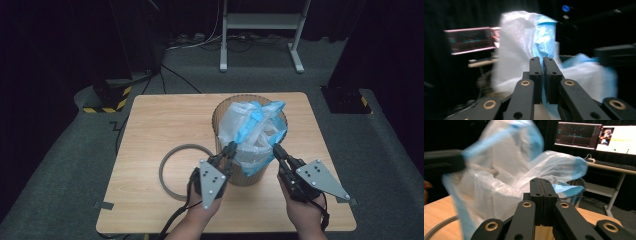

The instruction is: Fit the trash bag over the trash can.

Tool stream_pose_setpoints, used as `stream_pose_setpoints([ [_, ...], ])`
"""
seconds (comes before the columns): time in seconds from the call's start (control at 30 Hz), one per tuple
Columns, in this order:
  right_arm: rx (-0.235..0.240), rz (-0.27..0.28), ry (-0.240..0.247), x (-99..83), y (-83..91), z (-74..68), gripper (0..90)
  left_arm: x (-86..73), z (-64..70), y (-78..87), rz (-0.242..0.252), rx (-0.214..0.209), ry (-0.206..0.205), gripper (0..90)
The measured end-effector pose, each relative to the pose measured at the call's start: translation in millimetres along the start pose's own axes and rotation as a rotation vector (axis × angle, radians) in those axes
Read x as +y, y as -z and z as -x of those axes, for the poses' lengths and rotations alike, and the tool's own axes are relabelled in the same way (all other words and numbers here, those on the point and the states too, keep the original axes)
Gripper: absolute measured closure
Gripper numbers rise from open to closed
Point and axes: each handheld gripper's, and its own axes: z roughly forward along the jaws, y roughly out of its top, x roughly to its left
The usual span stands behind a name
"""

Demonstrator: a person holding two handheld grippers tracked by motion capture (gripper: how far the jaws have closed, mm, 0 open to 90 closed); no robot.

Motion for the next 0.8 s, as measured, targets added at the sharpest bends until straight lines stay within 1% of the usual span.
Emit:
stream_pose_setpoints([
  [0.03,-0.001,0.0,-0.007,-0.3,0.4,1.2,89.4,0.0,0.0,0.0,0.0,0.0,0.0,87.5],
  [0.07,0.003,-0.002,-0.018,-0.1,0.7,2.8,89.4,-7.5,-15.3,9.7,-0.008,0.037,0.037,87.5],
  [0.1,0.003,-0.002,-0.018,-0.1,0.7,2.8,89.4,-7.5,-15.3,9.7,-0.008,0.037,0.037,87.5],
  [0.13,-0.001,0.006,-0.015,0.7,1.3,3.2,89.5,-19.1,-27.2,15.2,-0.044,0.056,0.072,87.5],
  [0.17,-0.001,0.006,-0.015,0.7,1.3,3.2,89.5,-19.1,-27.2,15.2,-0.044,0.056,0.072,87.4],
  [0.2,-0.008,0.002,-0.017,0.4,0.5,4.0,89.5,-33.3,-33.3,16.3,-0.096,0.057,0.092,87.1],
  [0.23,-0.008,0.002,-0.017,0.4,0.5,4.0,89.5,-33.3,-33.3,16.3,-0.096,0.057,0.092,87.0],
  [0.27,-0.024,-0.01,-0.023,-2.9,-1.9,7.6,89.6,-48.2,-33.2,13.2,-0.149,0.047,0.094,86.9],
  [0.33,-0.042,-0.018,-0.031,-7.5,-2.8,13.2,89.6,-60.8,-30.3,9.1,-0.197,0.013,0.103,85.5],
  [0.37,-0.052,-0.027,-0.038,-10.0,-2.9,17.0,89.6,-60.8,-30.3,9.1,-0.197,0.013,0.103,84.7],
  [0.4,-0.067,-0.038,-0.048,-13.3,-3.0,21.5,89.6,-65.9,-26.7,8.0,-0.206,-0.003,0.103,84.3],
  [0.43,-0.079,-0.043,-0.047,-15.4,-3.2,24.0,89.6,-69.6,-22.5,6.9,-0.212,-0.028,0.099,83.5],
  [0.5,-0.109,-0.066,-0.049,-22.0,-5.6,30.8,89.6,-71.2,-18.8,5.4,-0.222,-0.046,0.097,81.0],
  [0.57,-0.136,-0.107,-0.051,-30.4,-12.1,37.4,89.5,-70.5,-16.5,5.7,-0.224,-0.053,0.092,76.2],
  [0.6,-0.14,-0.127,-0.062,-34.3,-15.3,40.3,89.4,-69.4,-15.9,6.9,-0.221,-0.054,0.091,72.7],
  [0.67,-0.145,-0.138,-0.071,-37.4,-17.8,43.3,88.1,-66.1,-15.4,11.1,-0.209,-0.051,0.093,64.7],
  [0.7,-0.147,-0.134,-0.075,-36.5,-17.3,44.1,84.1,-64.1,-14.9,13.6,-0.2,-0.041,0.097,60.7],
  [0.73,-0.147,-0.134,-0.075,-36.5,-17.3,44.1,84.1,-64.1,-14.9,13.6,-0.2,-0.041,0.097,57.1],
  [0.77,-0.148,-0.114,-0.079,-32.5,-14.0,45.1,79.8,-58.0,-14.8,18.1,-0.174,-0.024,0.101,53.9],
  [0.8,-0.15,-0.104,-0.076,-29.9,-12.1,45.4,77.3,-54.2,-14.9,19.8,-0.161,-0.016,0.101,51.3],
])
